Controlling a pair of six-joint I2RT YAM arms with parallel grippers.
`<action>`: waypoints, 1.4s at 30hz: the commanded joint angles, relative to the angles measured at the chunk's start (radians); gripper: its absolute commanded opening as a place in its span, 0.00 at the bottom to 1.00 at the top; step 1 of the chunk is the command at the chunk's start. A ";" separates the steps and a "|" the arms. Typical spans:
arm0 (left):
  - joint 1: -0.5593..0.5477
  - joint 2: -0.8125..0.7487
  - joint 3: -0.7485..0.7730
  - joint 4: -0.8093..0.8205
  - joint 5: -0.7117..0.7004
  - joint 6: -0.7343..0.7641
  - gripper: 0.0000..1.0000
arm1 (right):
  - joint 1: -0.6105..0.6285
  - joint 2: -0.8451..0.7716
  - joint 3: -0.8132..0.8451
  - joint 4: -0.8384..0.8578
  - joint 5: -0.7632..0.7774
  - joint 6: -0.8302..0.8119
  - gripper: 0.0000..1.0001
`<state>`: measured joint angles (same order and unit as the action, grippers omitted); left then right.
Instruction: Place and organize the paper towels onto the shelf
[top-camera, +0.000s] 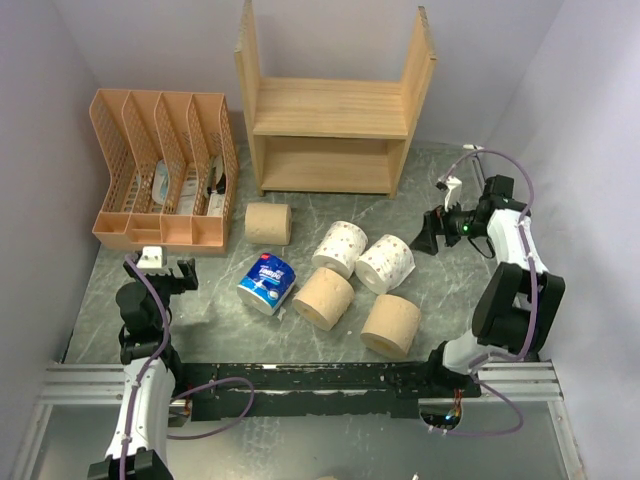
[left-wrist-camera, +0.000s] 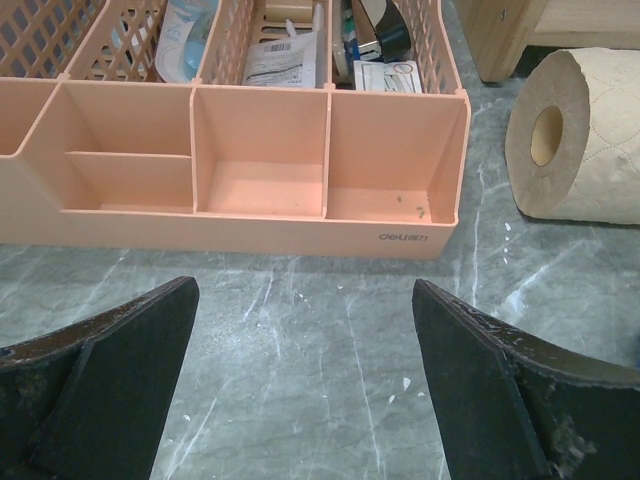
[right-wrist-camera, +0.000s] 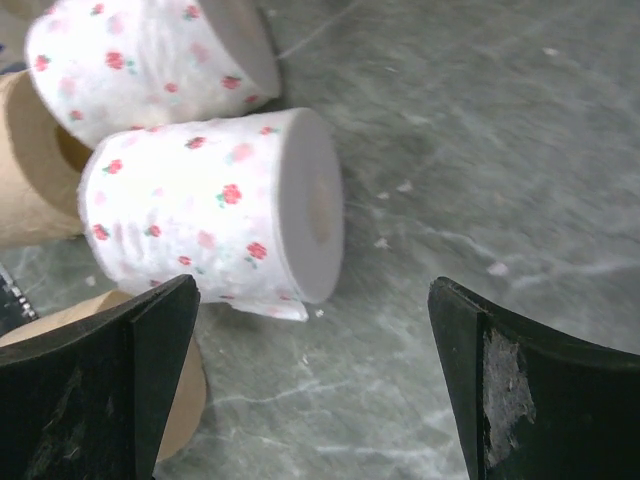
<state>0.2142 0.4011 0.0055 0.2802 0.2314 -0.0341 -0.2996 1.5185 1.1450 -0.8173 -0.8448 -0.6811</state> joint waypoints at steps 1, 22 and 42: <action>0.002 0.000 -0.065 0.028 0.002 0.005 1.00 | 0.017 0.111 0.067 -0.163 -0.146 -0.203 1.00; 0.030 -0.010 -0.068 0.026 0.035 0.003 1.00 | 0.211 0.183 0.066 -0.043 -0.090 -0.114 0.21; 0.046 -0.009 -0.068 0.028 0.056 0.003 1.00 | 0.761 -0.216 0.057 0.105 0.798 -0.191 0.00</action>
<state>0.2420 0.4011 0.0055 0.2802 0.2527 -0.0345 0.4049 1.2575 1.1919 -0.8211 -0.3645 -0.7830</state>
